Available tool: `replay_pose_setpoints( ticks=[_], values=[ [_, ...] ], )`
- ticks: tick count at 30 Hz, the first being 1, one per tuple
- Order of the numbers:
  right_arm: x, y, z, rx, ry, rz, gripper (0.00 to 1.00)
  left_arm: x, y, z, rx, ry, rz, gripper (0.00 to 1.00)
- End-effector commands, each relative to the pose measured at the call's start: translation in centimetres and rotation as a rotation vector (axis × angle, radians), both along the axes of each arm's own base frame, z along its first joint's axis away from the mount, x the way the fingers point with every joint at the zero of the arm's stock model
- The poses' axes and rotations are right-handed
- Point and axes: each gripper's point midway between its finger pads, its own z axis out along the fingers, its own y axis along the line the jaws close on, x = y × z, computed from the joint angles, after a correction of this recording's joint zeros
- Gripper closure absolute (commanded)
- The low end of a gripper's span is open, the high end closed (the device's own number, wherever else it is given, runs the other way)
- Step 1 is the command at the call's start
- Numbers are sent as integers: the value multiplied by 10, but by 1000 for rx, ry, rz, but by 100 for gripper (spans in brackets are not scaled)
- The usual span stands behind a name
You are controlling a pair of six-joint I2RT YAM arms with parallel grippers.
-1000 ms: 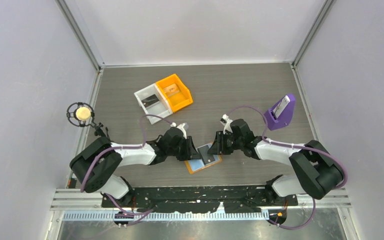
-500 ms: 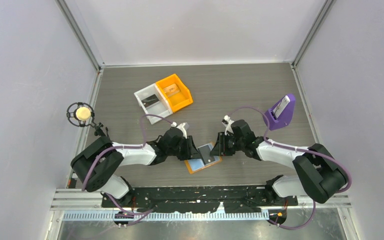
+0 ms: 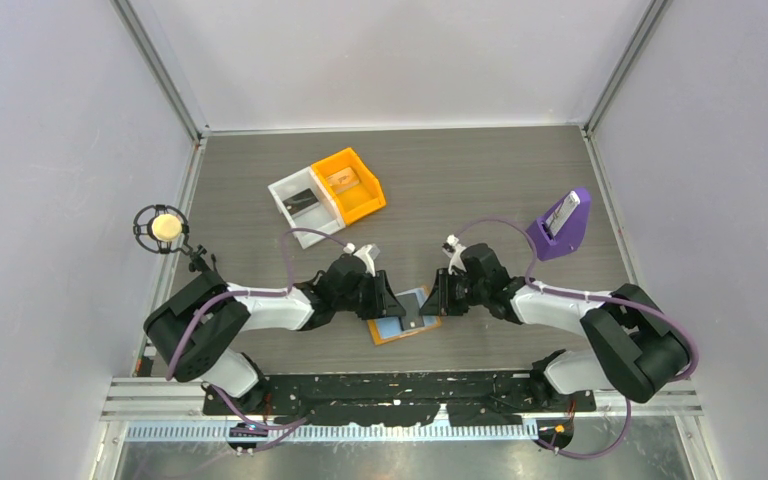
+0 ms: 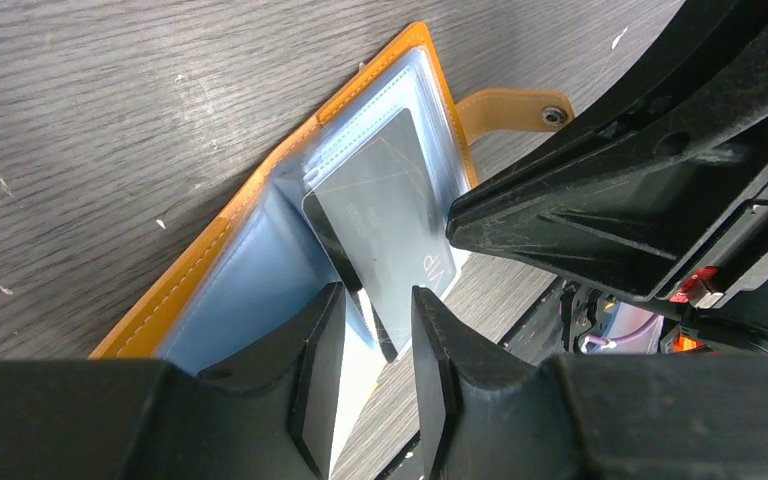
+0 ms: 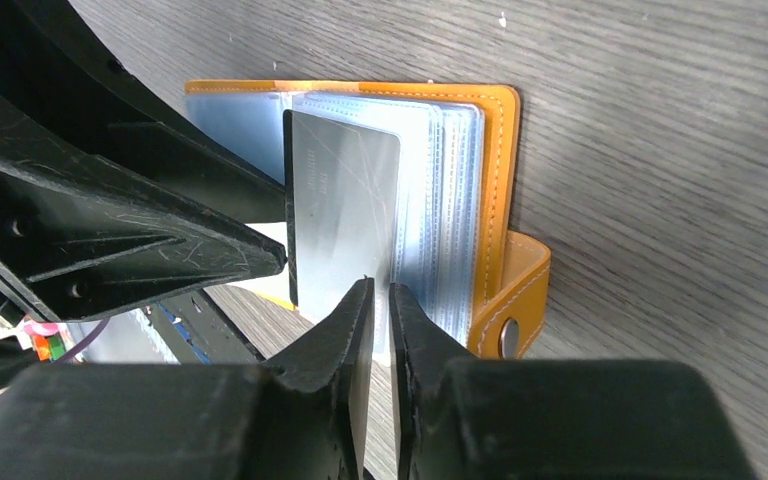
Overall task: Take the credit cards out of the card holder
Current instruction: Remove the credit card from the card holder.
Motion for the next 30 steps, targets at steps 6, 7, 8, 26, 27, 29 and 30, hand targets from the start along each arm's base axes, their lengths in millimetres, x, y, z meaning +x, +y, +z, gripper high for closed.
replay_pose_setpoints(
  ticks=[6,7,8,26,27,29,30],
  values=[
    [-4,-1,-9,-4,18,-8,89,2,-5,6,-54,-29,-12,70],
    [-4,-1,-10,-7,21,-12,89,1,-4,5,-56,-26,-12,70],
    [-3,-1,-11,-7,20,-13,91,1,-3,4,-59,-22,-10,70],
    [-7,-2,-18,-7,47,-22,95,6,4,5,-175,-10,12,71],
    [-7,-2,-18,-7,47,-24,95,5,4,4,-174,-8,13,71],
    [-7,-2,-18,-7,46,-26,95,5,4,3,-176,-9,13,72],
    [-6,-2,-18,-6,45,-27,95,4,5,3,-176,-8,13,73]
  ],
)
